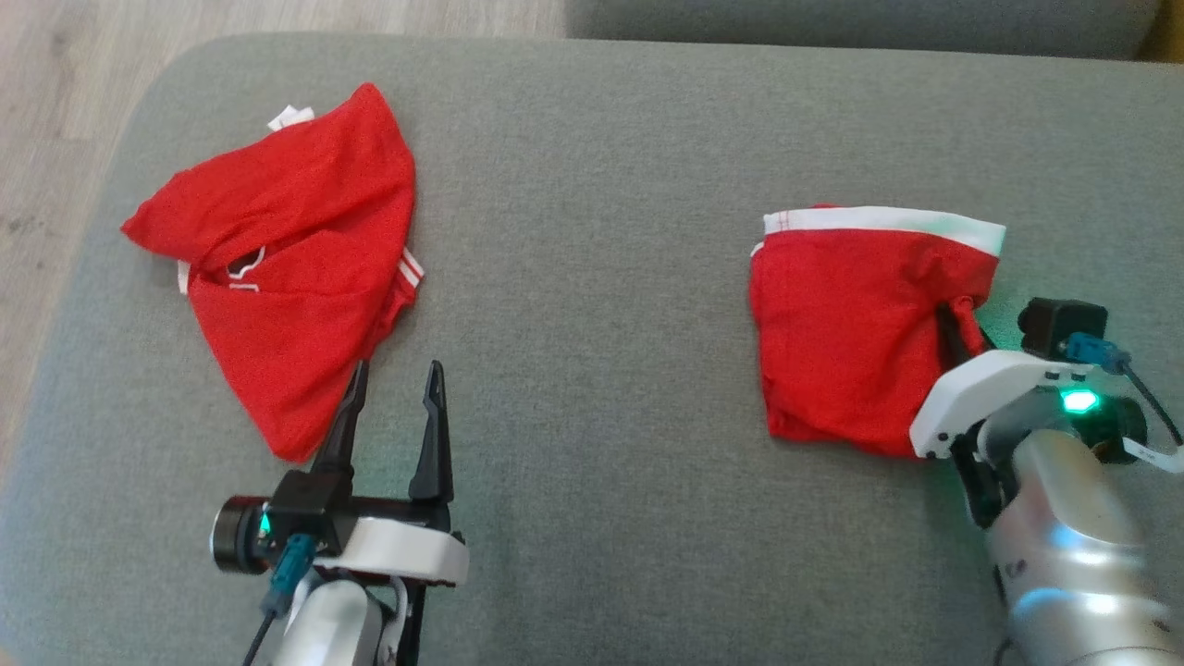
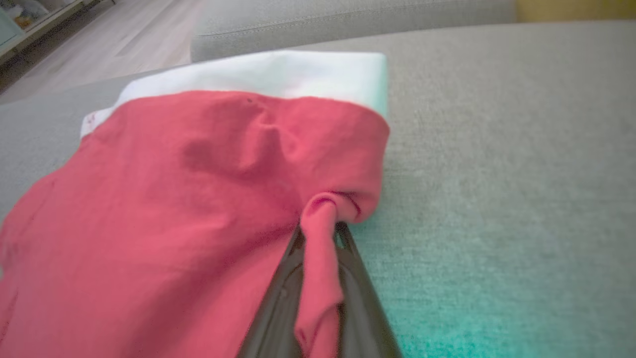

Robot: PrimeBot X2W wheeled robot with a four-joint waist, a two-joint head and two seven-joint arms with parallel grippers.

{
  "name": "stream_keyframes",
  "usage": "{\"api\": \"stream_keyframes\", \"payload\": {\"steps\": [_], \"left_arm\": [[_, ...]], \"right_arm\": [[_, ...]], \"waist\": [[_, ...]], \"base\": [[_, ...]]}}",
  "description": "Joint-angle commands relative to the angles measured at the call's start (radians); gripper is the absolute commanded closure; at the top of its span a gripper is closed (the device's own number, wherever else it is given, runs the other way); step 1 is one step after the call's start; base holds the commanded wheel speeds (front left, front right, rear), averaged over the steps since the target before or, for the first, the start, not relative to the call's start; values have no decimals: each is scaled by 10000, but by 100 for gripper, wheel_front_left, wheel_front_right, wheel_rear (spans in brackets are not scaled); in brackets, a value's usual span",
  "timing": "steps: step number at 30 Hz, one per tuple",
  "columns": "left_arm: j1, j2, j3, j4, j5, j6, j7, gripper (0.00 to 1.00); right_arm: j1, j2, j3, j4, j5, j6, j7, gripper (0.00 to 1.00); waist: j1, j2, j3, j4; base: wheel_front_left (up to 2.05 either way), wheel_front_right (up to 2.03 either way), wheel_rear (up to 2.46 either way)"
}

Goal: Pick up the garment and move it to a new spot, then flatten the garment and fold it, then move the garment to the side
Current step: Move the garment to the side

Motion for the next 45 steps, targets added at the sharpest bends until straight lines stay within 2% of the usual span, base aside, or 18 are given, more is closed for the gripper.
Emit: {"api": "stream_keyframes", "payload": {"steps": [1,5,8,11,15,20,23,28,37,38,39,45], "left_arm": [[-236,37,347,-239,-14,70,-53,0],[-155,37,369,-253,-52,83,-53,0],[-188,37,345,-316,-73,79,-53,0],[-295,37,292,-392,-82,71,-53,0],[-488,37,190,-511,-261,30,-53,0],[-766,37,130,-749,-344,32,-53,0],[-885,37,153,-836,-335,30,-53,0],[-981,37,189,-887,-328,47,-53,0],[-1227,37,204,-864,-276,10,-53,0],[-1254,37,201,-840,-268,7,-53,0],[-1271,37,200,-815,-261,6,-53,0],[-1168,37,243,-654,-257,-7,-53,0]], "right_arm": [[18,-192,334,-123,-207,67,-175,100],[-71,-863,841,-151,-796,67,-377,100],[-185,-1786,1272,-157,-1421,67,-226,100],[-369,-2826,1290,-7,-1657,67,3,100],[-461,-4431,952,227,-2302,67,163,100],[-404,-5607,13,285,-2764,67,67,100],[-400,-5919,-359,201,-2996,67,6,100],[-523,-6047,-823,-22,-3273,67,82,100],[-699,-5643,-1679,-493,-3538,67,164,100],[-689,-5508,-1657,-560,-3537,67,71,69],[-697,-5406,-1692,-627,-3541,67,17,0],[-656,-4648,-1884,-1077,-3571,67,-283,0]], "waist": [[0,0,-116,-108],[0,0,-301,-377],[0,0,-227,-531],[0,0,-34,-588],[0,0,307,-474],[0,0,724,-308],[0,0,952,-252],[0,0,1304,-273],[0,0,1651,-433],[0,0,1633,-454],[0,0,1590,-477],[0,0,975,-583]], "base": [[0,0,0],[0,0,0],[0,0,0],[0,0,0],[0,0,0],[0,0,0],[0,0,0],[0,0,0],[0,0,0],[0,0,0],[0,0,0],[0,0,0]]}}
